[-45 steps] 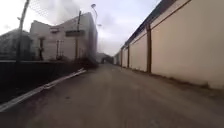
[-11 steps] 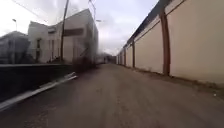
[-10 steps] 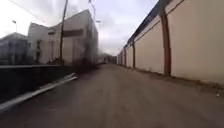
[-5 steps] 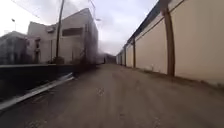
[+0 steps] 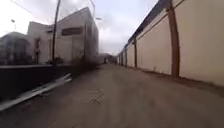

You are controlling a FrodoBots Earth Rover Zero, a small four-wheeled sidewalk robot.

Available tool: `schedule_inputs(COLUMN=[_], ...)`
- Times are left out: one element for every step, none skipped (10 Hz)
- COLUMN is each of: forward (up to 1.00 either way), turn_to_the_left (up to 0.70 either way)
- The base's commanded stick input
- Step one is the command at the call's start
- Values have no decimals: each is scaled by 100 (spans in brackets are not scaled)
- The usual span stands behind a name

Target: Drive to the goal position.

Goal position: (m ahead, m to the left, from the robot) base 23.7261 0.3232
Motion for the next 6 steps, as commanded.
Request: schedule_inputs(forward=[50,50,50,50,50,50], turn_to_the_left=[0,0,0,0,0,0])
